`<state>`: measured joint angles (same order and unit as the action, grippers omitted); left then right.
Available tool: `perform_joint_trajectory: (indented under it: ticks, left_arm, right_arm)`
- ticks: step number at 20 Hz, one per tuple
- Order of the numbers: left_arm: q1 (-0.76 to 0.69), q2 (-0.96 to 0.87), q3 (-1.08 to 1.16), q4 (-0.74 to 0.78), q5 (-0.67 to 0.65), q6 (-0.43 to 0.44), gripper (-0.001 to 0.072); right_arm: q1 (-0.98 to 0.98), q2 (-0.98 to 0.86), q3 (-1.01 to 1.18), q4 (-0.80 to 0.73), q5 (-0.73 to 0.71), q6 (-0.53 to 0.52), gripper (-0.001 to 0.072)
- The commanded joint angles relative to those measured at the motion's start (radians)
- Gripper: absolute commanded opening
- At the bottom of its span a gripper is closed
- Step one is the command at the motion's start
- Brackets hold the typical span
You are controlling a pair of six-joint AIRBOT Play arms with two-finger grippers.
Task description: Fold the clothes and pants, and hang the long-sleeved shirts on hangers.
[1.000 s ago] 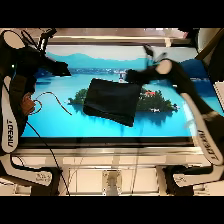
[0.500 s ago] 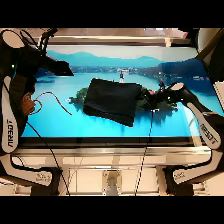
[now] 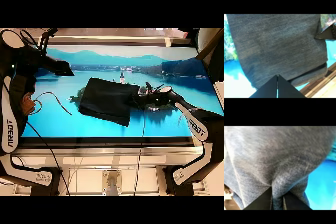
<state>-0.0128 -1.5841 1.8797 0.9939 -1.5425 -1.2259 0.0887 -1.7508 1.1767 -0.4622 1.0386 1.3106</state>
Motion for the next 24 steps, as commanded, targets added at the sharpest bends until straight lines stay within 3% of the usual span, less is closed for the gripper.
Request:
perform_joint_trajectory:
  ticks: [1,3,6,10,13,18,24]
  left_arm:
    - [0.002,0.0,0.0,0.001,-0.026,0.0,0.0016]
    - [0.002,0.0,0.0,0.001,-0.029,0.0,0.0016]
    - [0.002,0.0,0.0,0.001,-0.028,0.0,0.0016]
    - [0.002,0.0,0.0,0.001,-0.023,0.0,0.0016]
    - [0.002,0.0,0.0,0.001,-0.019,0.0,0.0016]
    - [0.002,0.0,0.0,0.001,0.005,-0.019,0.0016]
    - [0.001,0.0,0.0,0.001,0.024,-0.031,0.0016]
  right_arm:
    - [-0.002,0.003,0.095,-0.005,-0.01,-0.029,0.0028]
    - [-0.058,0.035,0.169,-0.079,-0.007,0.001,0.0027]
    - [-0.206,0.156,0.211,-0.327,0.003,0.159,0.0027]
    - [-0.525,0.36,0.209,-0.647,0.153,0.253,0.0025]
    - [-0.827,0.473,0.209,-0.732,0.24,0.24,0.0025]
    - [-1.313,0.554,0.203,-0.737,0.401,0.113,0.0025]
    - [-1.588,0.581,0.007,-0.813,0.455,0.104,0.0028]
